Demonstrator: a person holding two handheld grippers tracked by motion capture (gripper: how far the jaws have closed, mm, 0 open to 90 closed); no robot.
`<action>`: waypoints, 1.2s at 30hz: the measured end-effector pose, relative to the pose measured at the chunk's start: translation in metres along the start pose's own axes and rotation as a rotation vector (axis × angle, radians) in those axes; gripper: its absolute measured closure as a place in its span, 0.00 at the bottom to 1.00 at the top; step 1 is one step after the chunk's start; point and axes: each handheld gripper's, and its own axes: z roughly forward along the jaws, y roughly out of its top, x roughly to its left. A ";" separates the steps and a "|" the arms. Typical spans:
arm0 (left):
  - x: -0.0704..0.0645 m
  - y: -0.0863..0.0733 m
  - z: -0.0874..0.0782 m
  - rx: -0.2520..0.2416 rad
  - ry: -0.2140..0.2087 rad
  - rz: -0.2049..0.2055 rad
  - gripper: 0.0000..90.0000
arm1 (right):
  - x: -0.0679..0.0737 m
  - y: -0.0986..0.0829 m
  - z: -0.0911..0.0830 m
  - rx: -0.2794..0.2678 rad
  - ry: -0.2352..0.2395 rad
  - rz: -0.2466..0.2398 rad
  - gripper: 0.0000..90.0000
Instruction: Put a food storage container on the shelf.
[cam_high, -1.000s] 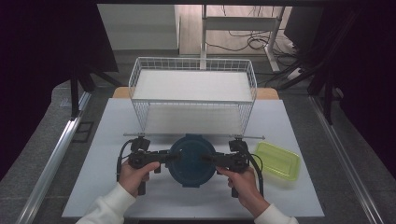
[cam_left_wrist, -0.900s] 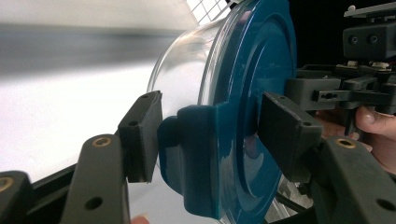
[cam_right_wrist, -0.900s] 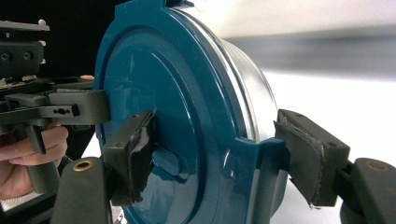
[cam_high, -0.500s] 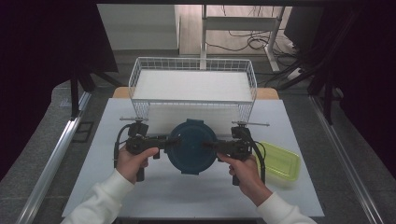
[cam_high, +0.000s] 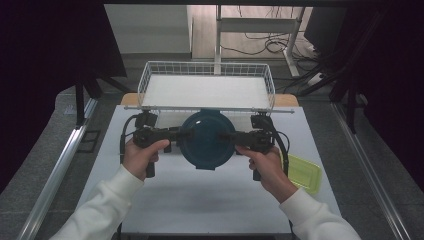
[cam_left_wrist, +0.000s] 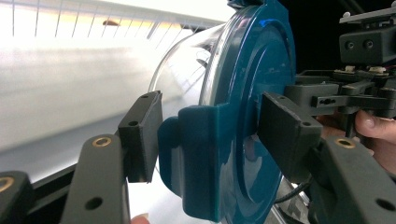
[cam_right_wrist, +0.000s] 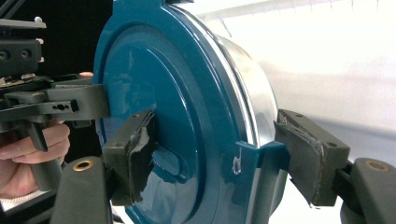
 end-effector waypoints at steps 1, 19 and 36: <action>0.000 0.000 0.000 0.000 0.000 0.000 0.46 | 0.000 0.000 0.000 0.000 0.000 0.000 0.33; -0.019 0.056 -0.012 -0.037 -0.009 0.055 0.46 | 0.022 0.058 -0.021 -0.042 -0.005 -0.070 0.33; -0.001 0.095 -0.004 -0.040 -0.010 0.055 0.46 | 0.015 0.097 -0.006 -0.038 -0.010 -0.067 0.33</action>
